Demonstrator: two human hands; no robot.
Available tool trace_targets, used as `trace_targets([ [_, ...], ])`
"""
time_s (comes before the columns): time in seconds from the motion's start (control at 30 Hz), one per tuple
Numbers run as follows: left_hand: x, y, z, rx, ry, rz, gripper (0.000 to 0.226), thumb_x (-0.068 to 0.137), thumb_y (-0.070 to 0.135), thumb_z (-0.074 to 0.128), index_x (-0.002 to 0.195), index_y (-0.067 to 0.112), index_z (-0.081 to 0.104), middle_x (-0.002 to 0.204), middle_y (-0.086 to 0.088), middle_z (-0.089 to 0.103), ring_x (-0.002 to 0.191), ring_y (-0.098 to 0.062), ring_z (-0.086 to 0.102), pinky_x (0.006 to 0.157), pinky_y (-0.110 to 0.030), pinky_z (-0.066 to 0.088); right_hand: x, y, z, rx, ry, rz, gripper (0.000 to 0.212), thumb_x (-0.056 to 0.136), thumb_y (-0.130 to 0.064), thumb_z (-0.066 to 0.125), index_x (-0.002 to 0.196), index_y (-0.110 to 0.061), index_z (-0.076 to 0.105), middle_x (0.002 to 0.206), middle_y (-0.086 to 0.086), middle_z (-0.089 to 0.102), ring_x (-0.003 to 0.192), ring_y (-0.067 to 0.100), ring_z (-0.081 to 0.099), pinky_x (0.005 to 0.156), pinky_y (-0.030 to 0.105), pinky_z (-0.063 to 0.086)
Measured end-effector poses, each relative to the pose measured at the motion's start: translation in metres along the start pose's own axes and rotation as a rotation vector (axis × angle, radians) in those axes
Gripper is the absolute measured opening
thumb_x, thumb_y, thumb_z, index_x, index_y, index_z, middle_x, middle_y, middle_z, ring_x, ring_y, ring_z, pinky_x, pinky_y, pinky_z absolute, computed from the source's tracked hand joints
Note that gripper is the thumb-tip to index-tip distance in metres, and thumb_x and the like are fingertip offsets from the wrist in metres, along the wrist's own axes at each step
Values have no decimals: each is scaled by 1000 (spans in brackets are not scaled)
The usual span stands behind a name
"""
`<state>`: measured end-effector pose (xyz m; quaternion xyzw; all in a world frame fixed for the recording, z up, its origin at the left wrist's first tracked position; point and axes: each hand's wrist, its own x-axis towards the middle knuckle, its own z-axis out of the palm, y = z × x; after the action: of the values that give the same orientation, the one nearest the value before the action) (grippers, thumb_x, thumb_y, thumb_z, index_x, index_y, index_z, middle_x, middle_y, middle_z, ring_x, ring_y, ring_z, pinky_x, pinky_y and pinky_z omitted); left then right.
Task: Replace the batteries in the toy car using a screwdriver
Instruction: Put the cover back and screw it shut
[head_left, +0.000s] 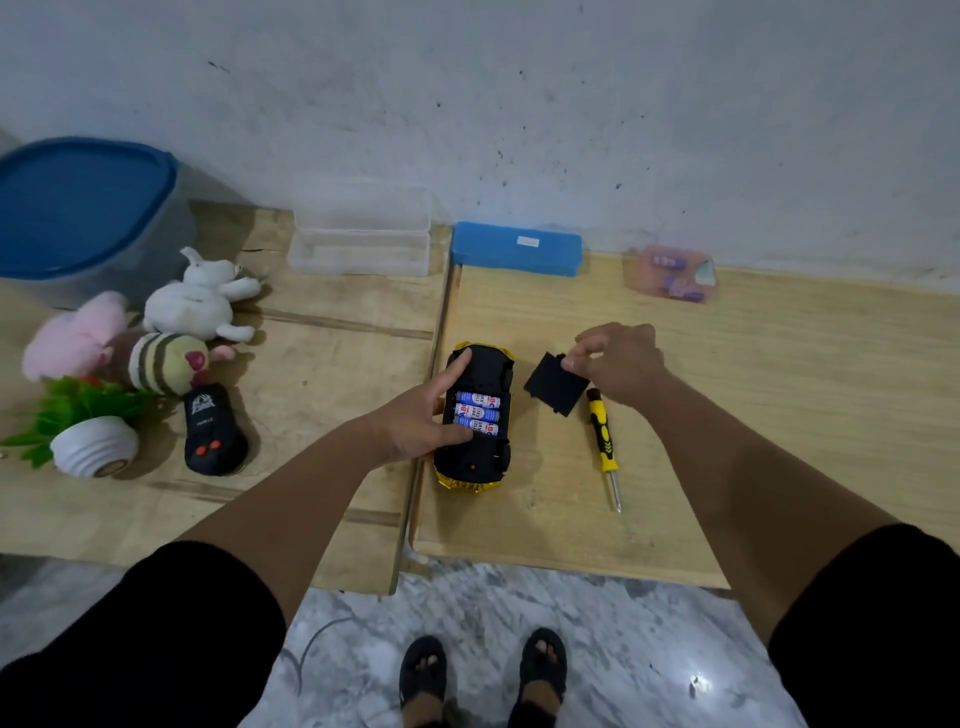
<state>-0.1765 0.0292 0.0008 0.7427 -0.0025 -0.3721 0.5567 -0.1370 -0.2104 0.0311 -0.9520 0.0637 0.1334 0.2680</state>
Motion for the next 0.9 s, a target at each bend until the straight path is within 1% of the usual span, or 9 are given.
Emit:
trace_targets([
  [0.1, -2, 10, 5, 0, 12, -3, 100, 84, 0, 65, 145, 50, 3, 139, -1, 44, 119, -21, 52, 80, -35, 56, 4, -19, -19, 51, -5, -69, 20, 86, -35, 64, 95, -19, 71, 126, -2, 56, 125, 26, 30, 102, 40, 27],
  [0.2, -4, 22, 9, 6, -3, 0, 105, 80, -1, 68, 143, 52, 3, 134, -1, 45, 109, -19, 58, 70, -32, 58, 2, -38, -23, 11, -19, -181, 19, 85, -37, 65, 93, -20, 71, 123, -4, 57, 125, 23, 32, 99, 37, 25],
  [0.27, -4, 30, 11, 27, -9, 11, 107, 79, 0, 69, 144, 52, 2, 132, -2, 47, 105, -18, 60, 67, -30, 57, -1, -50, -21, -28, -24, -219, 18, 84, -36, 66, 92, -21, 71, 123, -5, 56, 124, 23, 30, 100, 37, 26],
  [0.43, -6, 43, 9, 51, -11, 45, 107, 78, 2, 70, 144, 52, 1, 129, 0, 48, 103, -17, 60, 71, -32, 58, -8, -68, -15, -222, -58, -273, 20, 85, -40, 63, 95, -25, 72, 126, -7, 52, 120, 23, 31, 97, 39, 31],
  [0.53, -8, 46, 5, 58, -15, 75, 107, 79, 4, 70, 143, 53, 0, 132, 0, 47, 108, -18, 59, 75, -35, 58, -9, -71, -14, -249, -43, -293, 18, 86, -38, 63, 95, -25, 72, 125, -6, 51, 118, 22, 32, 95, 39, 31],
  [0.63, -8, 45, 4, 10, -12, 77, 98, 84, 8, 67, 141, 56, 3, 135, 0, 45, 112, -20, 57, 81, -40, 57, -9, -73, -14, -233, -28, -296, 17, 86, -37, 63, 94, -24, 72, 124, -6, 52, 119, 21, 32, 95, 38, 31],
  [0.77, -7, 44, 3, -40, 13, 38, 82, 92, 15, 57, 139, 61, 7, 137, 1, 46, 116, -21, 54, 84, -40, 55, -7, -72, -18, -182, -5, -257, 17, 88, -34, 62, 93, -21, 72, 124, -3, 54, 122, 23, 31, 94, 39, 31],
  [0.83, -7, 43, 2, -32, 10, 23, 79, 94, 15, 53, 138, 61, 7, 138, 1, 46, 118, -22, 51, 82, -38, 54, -6, -70, -19, -195, -23, -236, 19, 88, -33, 62, 95, -20, 72, 124, -1, 53, 124, 24, 31, 96, 39, 31],
  [0.9, -7, 42, 2, -39, 2, 17, 78, 95, 14, 51, 137, 62, 7, 140, 2, 44, 120, -23, 50, 84, -40, 54, -5, -68, -17, -198, -46, -223, 19, 87, -33, 63, 96, -18, 72, 125, 1, 52, 124, 25, 33, 98, 39, 34],
])
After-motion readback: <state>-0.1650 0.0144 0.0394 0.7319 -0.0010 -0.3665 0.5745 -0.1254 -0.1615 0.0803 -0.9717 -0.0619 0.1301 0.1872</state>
